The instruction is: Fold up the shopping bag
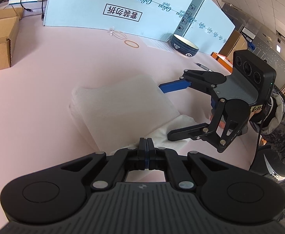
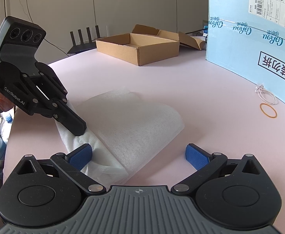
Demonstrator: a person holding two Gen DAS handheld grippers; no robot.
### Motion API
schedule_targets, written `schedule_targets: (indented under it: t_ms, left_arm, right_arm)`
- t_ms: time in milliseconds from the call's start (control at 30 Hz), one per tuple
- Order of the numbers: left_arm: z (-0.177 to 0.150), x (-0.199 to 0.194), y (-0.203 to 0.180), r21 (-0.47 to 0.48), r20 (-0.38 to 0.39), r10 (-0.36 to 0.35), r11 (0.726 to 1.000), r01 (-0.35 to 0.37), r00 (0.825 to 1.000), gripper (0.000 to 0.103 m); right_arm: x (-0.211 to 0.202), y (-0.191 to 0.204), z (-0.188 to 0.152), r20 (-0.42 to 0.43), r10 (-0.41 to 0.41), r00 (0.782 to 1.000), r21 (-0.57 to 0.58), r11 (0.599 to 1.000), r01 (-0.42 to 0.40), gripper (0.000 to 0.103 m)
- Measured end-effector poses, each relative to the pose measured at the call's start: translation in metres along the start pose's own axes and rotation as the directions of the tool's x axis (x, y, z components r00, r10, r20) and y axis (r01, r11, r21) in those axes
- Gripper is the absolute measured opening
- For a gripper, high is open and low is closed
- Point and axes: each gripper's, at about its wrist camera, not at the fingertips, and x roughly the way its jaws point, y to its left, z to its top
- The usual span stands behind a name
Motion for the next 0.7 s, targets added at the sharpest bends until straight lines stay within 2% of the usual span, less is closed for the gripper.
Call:
schedule_targets:
  t_ms: [100, 167, 200, 267, 300, 367, 433, 467, 567, 633, 700]
  left_arm:
    - [0.001, 0.001, 0.000, 0.013, 0.002, -0.002, 1.000, 0.002, 1.000, 0.002]
    - [0.002, 0.002, 0.000, 0.027, 0.001, -0.003, 1.000, 0.003, 1.000, 0.002]
    - [0.002, 0.002, 0.001, 0.029, -0.001, -0.005, 1.000, 0.005, 1.000, 0.002]
    - [0.004, 0.004, 0.003, 0.034, -0.011, -0.020, 0.999, 0.020, 1.000, 0.002]
    - [0.006, 0.004, 0.004, 0.032, -0.018, -0.028, 0.999, 0.028, 0.999, 0.002]
    - [0.011, 0.007, 0.008, 0.030, -0.041, -0.048, 0.998, 0.049, 0.998, 0.002]
    - [0.015, 0.009, 0.011, 0.035, -0.067, -0.067, 0.997, 0.069, 0.996, 0.002]
    - [0.018, 0.011, 0.013, 0.028, -0.081, -0.079, 0.996, 0.082, 0.994, 0.002]
    - [0.026, 0.015, 0.020, -0.009, -0.126, -0.114, 0.993, 0.114, 0.985, 0.002]
    - [0.029, 0.018, 0.024, -0.017, -0.143, -0.132, 0.991, 0.131, 0.981, 0.002]
    - [0.031, 0.020, 0.026, -0.025, -0.157, -0.149, 0.989, 0.147, 0.976, 0.002]
  right_arm:
    - [-0.006, 0.007, -0.001, 0.004, -0.054, 0.999, 0.016, 0.998, 0.054, 0.102]
    - [-0.014, 0.016, -0.002, 0.025, -0.110, 0.994, 0.003, 0.994, 0.110, 0.089]
    - [-0.025, 0.025, -0.004, 0.071, -0.146, 0.987, -0.047, 0.988, 0.150, 0.084]
    - [-0.049, 0.049, -0.009, 0.169, -0.189, 0.967, -0.209, 0.952, 0.222, 0.084]
    - [-0.059, 0.068, -0.013, 0.212, -0.209, 0.955, -0.332, 0.903, 0.271, 0.084]
    - [-0.064, 0.089, -0.022, 0.243, -0.236, 0.941, -0.473, 0.818, 0.327, 0.075]
    - [-0.061, 0.116, -0.041, 0.280, -0.294, 0.914, -0.667, 0.625, 0.406, 0.046]
    - [-0.057, 0.122, -0.050, 0.271, -0.302, 0.914, -0.731, 0.554, 0.399, 0.044]
    - [-0.046, 0.129, -0.066, 0.162, -0.299, 0.940, -0.845, 0.449, 0.289, 0.044]
    - [-0.042, 0.128, -0.067, 0.144, -0.298, 0.944, -0.859, 0.435, 0.269, 0.044]
    - [-0.037, 0.125, -0.063, 0.144, -0.319, 0.937, -0.873, 0.404, 0.272, 0.044]
